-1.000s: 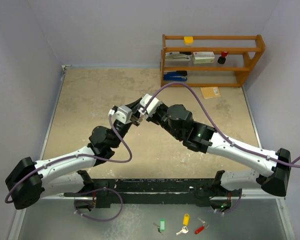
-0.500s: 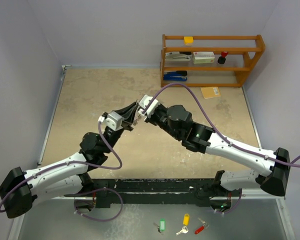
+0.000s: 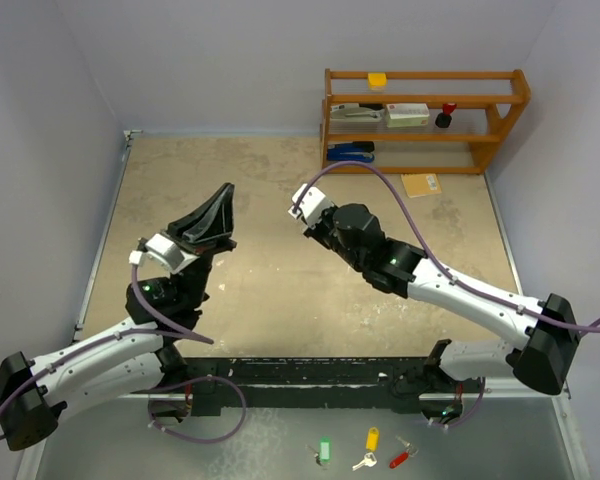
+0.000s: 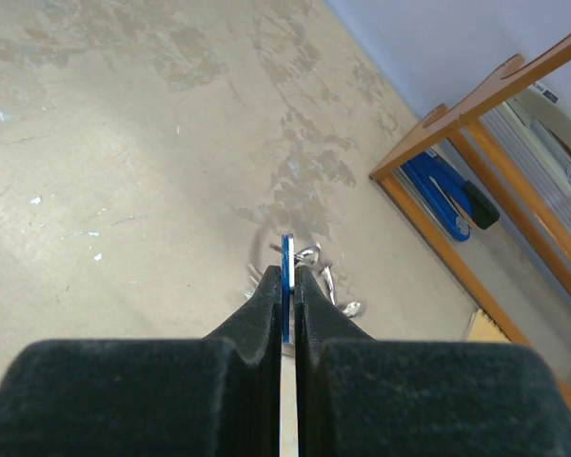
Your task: Remove the keys from the keyring
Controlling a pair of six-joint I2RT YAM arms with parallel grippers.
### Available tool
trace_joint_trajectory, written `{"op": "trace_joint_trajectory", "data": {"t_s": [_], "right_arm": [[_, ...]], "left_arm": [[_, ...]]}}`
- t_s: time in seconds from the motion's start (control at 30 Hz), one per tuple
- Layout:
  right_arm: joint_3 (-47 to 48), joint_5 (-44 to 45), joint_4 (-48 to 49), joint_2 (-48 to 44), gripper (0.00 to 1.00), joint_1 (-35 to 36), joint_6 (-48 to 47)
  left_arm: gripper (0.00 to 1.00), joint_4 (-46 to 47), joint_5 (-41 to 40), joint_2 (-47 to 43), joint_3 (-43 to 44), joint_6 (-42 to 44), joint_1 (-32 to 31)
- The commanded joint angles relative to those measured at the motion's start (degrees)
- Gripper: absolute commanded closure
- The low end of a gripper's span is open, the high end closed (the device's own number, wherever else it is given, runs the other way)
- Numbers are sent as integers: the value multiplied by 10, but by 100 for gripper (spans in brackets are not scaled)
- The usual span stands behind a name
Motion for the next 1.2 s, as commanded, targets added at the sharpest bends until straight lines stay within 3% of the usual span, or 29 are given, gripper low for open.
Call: {"op": "trace_joint_trajectory", "data": {"t_s": [0.0,0.23,0.43,0.6,0.7,0.77,1.17], "right_arm": [[9,16,35,-33,100,2,2],[39,33,23,-32,100,2,-22],[63,11,8,-39,100,3,-32],[93,2,-16,-32,100,7,-41],[99,4,-15,-30,100,12,-46],[99,5,-13,-28,100,14,-47],[95,6,-1,-25,100,18,-40]], "left_arm": [[100,-81,-11,16,42,0,2],[71,-183,-34,27,55,-15,2],[69,-243,-13,50,57,-8,2],[62,-261,49,63,59,-6,2],[44,-257,88,69,57,-13,2],[38,-246,107,76,53,-18,2],[39,-123,109,154,28,-49,2]]}}
